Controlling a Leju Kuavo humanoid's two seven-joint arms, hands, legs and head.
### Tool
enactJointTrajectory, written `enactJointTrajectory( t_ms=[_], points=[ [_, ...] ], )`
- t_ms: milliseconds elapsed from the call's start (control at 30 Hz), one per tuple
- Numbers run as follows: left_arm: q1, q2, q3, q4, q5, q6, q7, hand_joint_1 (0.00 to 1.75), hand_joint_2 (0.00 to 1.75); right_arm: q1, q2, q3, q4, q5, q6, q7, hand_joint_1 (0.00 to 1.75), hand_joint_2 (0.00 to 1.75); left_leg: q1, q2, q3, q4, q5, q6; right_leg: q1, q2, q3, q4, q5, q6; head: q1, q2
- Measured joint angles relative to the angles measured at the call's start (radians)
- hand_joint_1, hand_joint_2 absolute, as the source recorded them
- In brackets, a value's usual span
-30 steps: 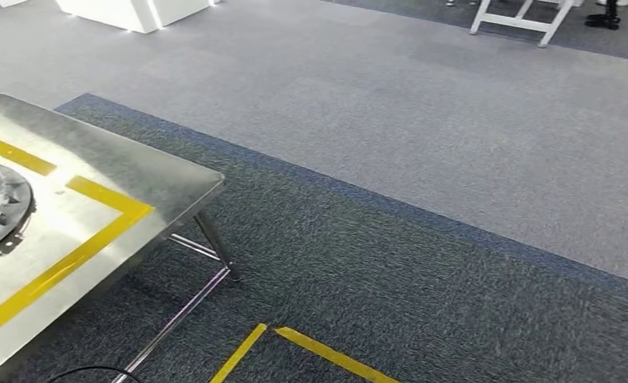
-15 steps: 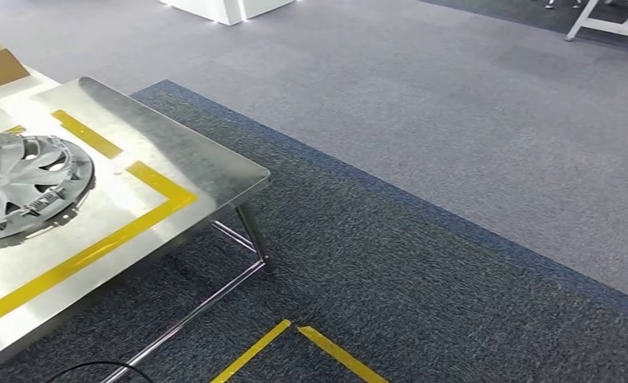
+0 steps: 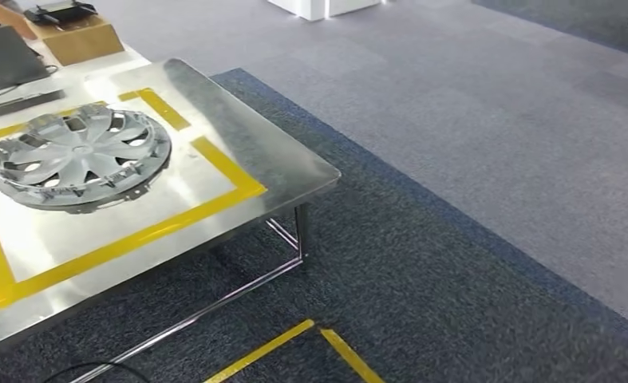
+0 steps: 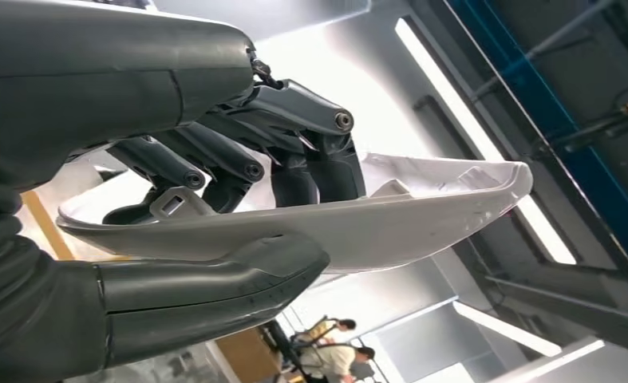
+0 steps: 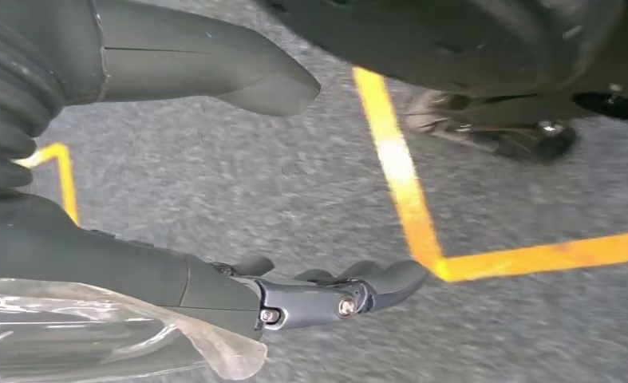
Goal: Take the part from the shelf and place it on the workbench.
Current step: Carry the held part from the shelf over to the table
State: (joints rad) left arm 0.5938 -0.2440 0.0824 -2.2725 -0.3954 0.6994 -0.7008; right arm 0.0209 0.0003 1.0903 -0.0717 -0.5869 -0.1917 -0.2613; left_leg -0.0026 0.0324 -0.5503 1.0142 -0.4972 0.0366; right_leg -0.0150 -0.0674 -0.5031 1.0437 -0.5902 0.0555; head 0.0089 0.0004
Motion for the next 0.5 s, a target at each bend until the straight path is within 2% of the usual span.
enactJointTrajectory(
  t_ms=[33, 67, 100, 133, 167, 200, 233, 267, 300, 333, 367, 433, 467, 500],
  points=[
    [0.000, -0.001, 0.000, -0.001, 0.000, 0.000, 0.000, 1.75, 1.75, 0.000, 0.000, 0.000, 0.000, 0.001, 0.000, 0.000, 0.00, 1.75, 0.002, -0.011, 0.000, -0.001, 0.001, 0.003, -0.001, 0.033, -0.030, 0.059, -0.030, 0.002, 0.003, 0.000],
    [-0.001, -0.002, 0.001, -0.001, 0.001, 0.000, 0.000, 1.75, 1.75, 0.002, 0.000, 0.000, 0.000, 0.001, 0.000, 0.000, 0.00, 1.75, 0.003, -0.023, -0.001, -0.001, 0.001, 0.006, -0.001, 0.055, -0.068, 0.132, -0.061, 0.003, 0.004, 0.000],
    [-0.001, -0.003, 0.001, -0.001, 0.002, 0.000, 0.000, 1.75, 1.75, 0.004, 0.000, 0.000, 0.000, 0.002, 0.000, 0.000, 0.00, 1.75, 0.002, -0.036, -0.001, -0.001, 0.001, 0.007, -0.001, 0.062, -0.105, 0.199, -0.083, 0.003, 0.005, 0.000],
    [-0.001, -0.003, 0.001, -0.001, 0.002, 0.000, 0.000, 1.75, 1.75, 0.007, 0.000, 0.000, 0.000, 0.003, 0.001, 0.000, 0.00, 1.75, 0.002, -0.050, 0.000, -0.001, 0.001, 0.007, -0.001, 0.065, -0.131, 0.240, -0.086, 0.002, 0.004, 0.000],
    [-0.001, -0.004, 0.002, -0.001, 0.003, 0.000, 0.000, 1.75, 1.75, 0.008, 0.000, 0.000, 0.000, 0.003, 0.001, 0.001, 0.00, 1.75, 0.001, -0.064, 0.002, -0.001, 0.000, 0.008, 0.000, 0.066, -0.138, 0.239, -0.068, 0.000, 0.004, 0.000],
    [-0.001, -0.005, 0.002, -0.001, 0.003, 0.000, 0.000, 1.75, 1.75, 0.009, -0.001, 0.000, 0.000, 0.003, 0.001, 0.002, 0.00, 1.75, 0.001, -0.079, 0.005, 0.000, 0.000, 0.007, 0.000, 0.071, -0.127, 0.199, -0.031, -0.002, 0.005, 0.000],
    [-0.001, -0.006, 0.002, -0.001, 0.003, 0.000, 0.000, 1.75, 1.75, 0.009, -0.001, 0.000, 0.000, 0.004, 0.001, 0.002, 0.00, 1.75, 0.001, -0.093, 0.008, 0.000, -0.002, 0.006, -0.001, 0.082, -0.102, 0.131, 0.014, -0.006, 0.005, 0.000],
    [0.000, -0.007, 0.002, -0.001, 0.004, 0.000, 0.000, 1.75, 1.75, 0.009, -0.002, 0.000, 0.000, 0.004, 0.001, 0.004, 0.00, 1.75, 0.001, -0.106, 0.010, 0.001, -0.003, 0.003, -0.002, 0.106, -0.074, 0.061, 0.047, -0.009, 0.005, 0.000],
    [-0.001, -0.008, 0.003, -0.001, 0.004, 0.000, 0.000, 1.75, 1.75, 0.008, -0.002, 0.000, 0.000, 0.004, 0.000, 0.005, 0.00, 1.75, 0.001, -0.118, 0.009, 0.003, -0.004, 0.000, -0.003, 0.128, -0.049, 0.004, 0.065, -0.012, 0.004, 0.000],
    [-0.001, -0.008, 0.003, -0.002, 0.004, 0.000, 0.000, 1.75, 1.75, 0.008, -0.003, 0.000, 0.001, 0.005, 0.000, 0.006, 0.00, 1.75, 0.002, -0.129, 0.006, 0.004, -0.004, -0.006, -0.004, 0.145, -0.032, -0.029, 0.070, -0.014, 0.004, 0.000],
    [0.000, -0.008, 0.003, -0.003, 0.004, 0.000, 0.000, 1.75, 1.75, 0.008, -0.003, 0.000, 0.001, 0.005, 0.000, 0.007, 0.00, 1.75, 0.004, -0.141, 0.002, 0.004, -0.003, -0.012, -0.003, 0.152, -0.025, -0.040, 0.064, -0.017, 0.003, 0.000],
    [0.002, -0.008, 0.003, -0.004, 0.004, 0.000, 0.000, 1.75, 1.75, 0.007, -0.002, 0.000, 0.001, 0.006, 0.001, 0.007, 0.00, 1.75, 0.008, -0.159, -0.005, 0.003, 0.001, -0.025, -0.003, 0.131, -0.018, -0.047, 0.066, -0.025, 0.003, 0.000],
    [0.003, -0.008, 0.003, -0.005, 0.004, 0.000, 0.000, 1.75, 1.75, 0.006, -0.001, 0.000, 0.000, 0.006, 0.000, 0.007, 0.00, 1.75, 0.007, -0.148, -0.010, 0.013, -0.006, -0.030, -0.005, 0.118, -0.016, -0.050, 0.068, -0.031, 0.000, 0.000],
    [0.003, -0.008, 0.003, -0.005, 0.005, 0.000, 0.000, 1.75, 1.75, 0.005, -0.001, 0.000, 0.000, 0.006, 0.000, 0.007, 0.00, 1.75, 0.006, -0.125, -0.022, 0.041, -0.024, -0.035, -0.007, 0.104, -0.014, -0.054, 0.070, -0.037, -0.004, 0.000]
  ],
)
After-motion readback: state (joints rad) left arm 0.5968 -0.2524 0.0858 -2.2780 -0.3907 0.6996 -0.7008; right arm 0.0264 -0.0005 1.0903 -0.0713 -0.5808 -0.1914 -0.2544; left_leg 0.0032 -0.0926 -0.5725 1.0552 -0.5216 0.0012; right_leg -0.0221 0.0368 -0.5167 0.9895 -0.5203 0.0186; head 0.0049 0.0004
